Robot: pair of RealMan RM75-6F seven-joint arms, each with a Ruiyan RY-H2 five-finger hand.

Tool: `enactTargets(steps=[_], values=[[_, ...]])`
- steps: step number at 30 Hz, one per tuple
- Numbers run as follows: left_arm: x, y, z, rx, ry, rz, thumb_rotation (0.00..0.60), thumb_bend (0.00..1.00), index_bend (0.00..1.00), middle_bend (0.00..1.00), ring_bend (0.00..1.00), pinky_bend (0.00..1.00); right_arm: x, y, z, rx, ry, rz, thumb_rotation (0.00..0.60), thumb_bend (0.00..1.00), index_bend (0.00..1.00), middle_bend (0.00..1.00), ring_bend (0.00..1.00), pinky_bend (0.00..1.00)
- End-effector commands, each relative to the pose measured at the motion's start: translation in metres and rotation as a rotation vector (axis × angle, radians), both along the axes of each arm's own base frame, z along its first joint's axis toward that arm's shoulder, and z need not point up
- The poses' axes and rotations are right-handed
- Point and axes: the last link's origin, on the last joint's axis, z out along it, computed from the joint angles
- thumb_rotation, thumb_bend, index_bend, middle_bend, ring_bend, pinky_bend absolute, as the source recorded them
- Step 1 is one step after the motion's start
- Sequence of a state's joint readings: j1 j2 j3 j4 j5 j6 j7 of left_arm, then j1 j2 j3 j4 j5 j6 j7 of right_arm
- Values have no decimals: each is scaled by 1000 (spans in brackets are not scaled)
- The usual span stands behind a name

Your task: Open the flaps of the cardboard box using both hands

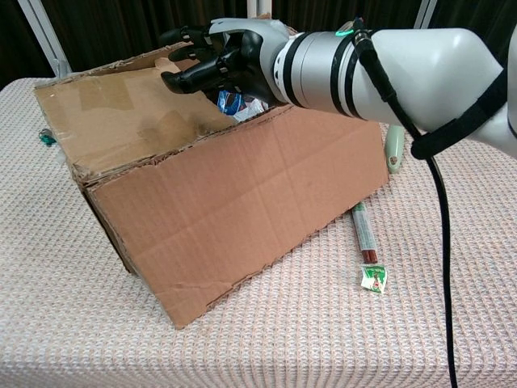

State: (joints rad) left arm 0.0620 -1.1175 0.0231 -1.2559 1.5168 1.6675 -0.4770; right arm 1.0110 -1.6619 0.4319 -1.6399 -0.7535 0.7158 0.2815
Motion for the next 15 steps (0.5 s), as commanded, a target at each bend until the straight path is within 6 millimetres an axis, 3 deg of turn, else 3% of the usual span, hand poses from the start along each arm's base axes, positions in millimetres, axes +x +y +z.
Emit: enactTargets(steps=[1, 8, 15], values=[[0, 0, 0, 1, 0, 1, 600, 89, 72, 61, 52, 198, -2, 2, -7, 23, -29, -14, 600, 441, 0, 0, 0, 0], [0, -1, 1, 5, -5, -2, 600, 89, 72, 60, 52, 198, 1, 8, -8, 45, -105, -3, 600, 442, 0, 0, 0, 0], [1, 0, 2, 7, -20, -8, 600, 89, 72, 59, 52, 198, 8, 12, 12, 40, -229, -7, 600, 444, 0, 0, 0, 12]])
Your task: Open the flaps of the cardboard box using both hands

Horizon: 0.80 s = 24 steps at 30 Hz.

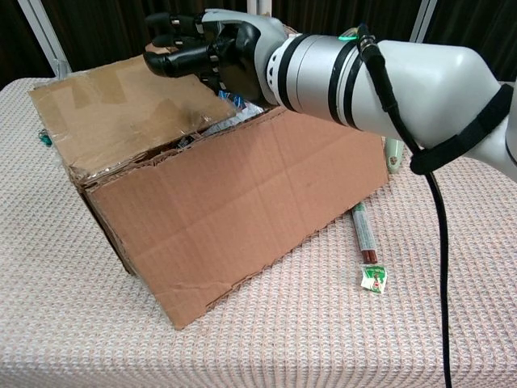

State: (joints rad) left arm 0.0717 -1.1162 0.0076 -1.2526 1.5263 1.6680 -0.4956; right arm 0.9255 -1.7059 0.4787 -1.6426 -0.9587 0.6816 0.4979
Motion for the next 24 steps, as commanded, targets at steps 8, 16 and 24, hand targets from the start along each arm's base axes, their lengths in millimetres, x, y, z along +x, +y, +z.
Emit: enactTargets(steps=[8, 16, 24], values=[[3, 4, 0, -3, -12, -11, 600, 89, 72, 59, 52, 198, 8, 15, 39, -14, -138, 47, 600, 445, 0, 0, 0, 34], [6, 5, 0, -3, -6, -15, 600, 89, 72, 59, 52, 198, 25, 36, 55, -9, -200, 146, 600, 448, 0, 0, 0, 48], [6, 5, 1, 3, -4, -14, 600, 90, 72, 52, 52, 197, 41, 57, 58, -20, -229, 248, 600, 447, 0, 0, 0, 50]])
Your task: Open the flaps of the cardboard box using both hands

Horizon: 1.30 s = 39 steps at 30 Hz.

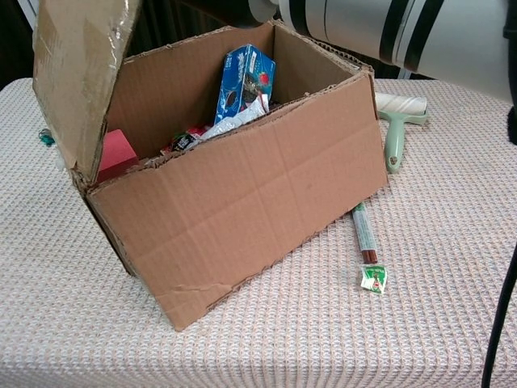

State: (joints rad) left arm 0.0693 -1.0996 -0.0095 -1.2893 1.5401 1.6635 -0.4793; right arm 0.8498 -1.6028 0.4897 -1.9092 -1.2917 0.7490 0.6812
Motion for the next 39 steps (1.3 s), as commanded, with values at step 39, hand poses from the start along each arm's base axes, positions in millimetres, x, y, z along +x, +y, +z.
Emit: enactTargets(steps=[39], values=[[-9, -7, 2, 30, -24, 6, 600, 91, 72, 43, 52, 198, -51, -2, 22, -910, 574, 263, 600, 374, 0, 0, 0, 0]])
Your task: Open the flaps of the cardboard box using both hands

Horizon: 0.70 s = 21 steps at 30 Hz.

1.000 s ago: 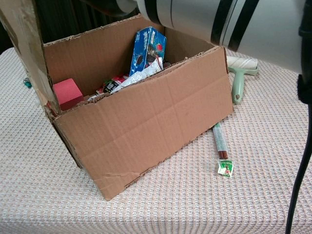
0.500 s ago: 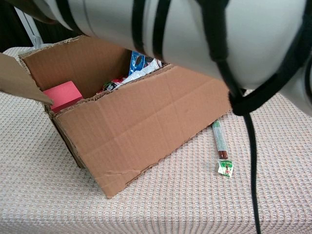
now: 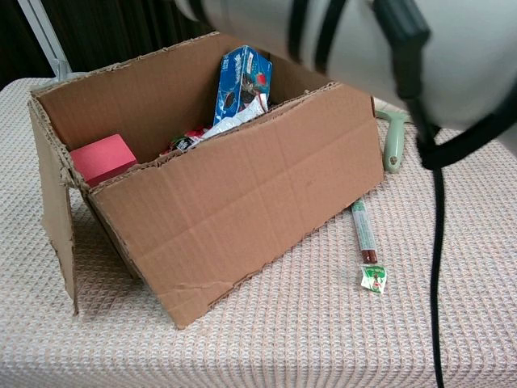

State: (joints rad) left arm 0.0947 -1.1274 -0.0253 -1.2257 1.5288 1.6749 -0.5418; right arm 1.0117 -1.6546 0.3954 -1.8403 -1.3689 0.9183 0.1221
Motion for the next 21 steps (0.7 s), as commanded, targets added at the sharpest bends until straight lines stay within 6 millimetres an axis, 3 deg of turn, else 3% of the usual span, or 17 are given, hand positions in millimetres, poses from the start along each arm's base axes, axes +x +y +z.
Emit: enactTargets(steps=[1, 4, 9, 16, 21], values=[[3, 1, -2, 0, 1, -15, 600, 91, 72, 43, 52, 198, -105, -12, 45, -531, 295, -85, 600, 370, 0, 0, 0, 0], [8, 2, -5, -2, 5, -37, 600, 92, 72, 43, 52, 198, -173, -3, 73, -736, 446, -204, 600, 364, 0, 0, 0, 0], [19, 3, -9, -12, 26, -76, 600, 96, 71, 43, 52, 198, -271, 27, 121, -858, 661, -440, 600, 361, 0, 0, 0, 0], [31, 4, -17, -12, 51, -99, 600, 96, 64, 43, 52, 198, -352, 84, 165, -907, 855, -667, 600, 338, 0, 0, 0, 0], [33, 6, -21, -26, 61, -101, 600, 96, 63, 43, 52, 198, -387, 107, 169, -852, 876, -786, 600, 330, 0, 0, 0, 0]])
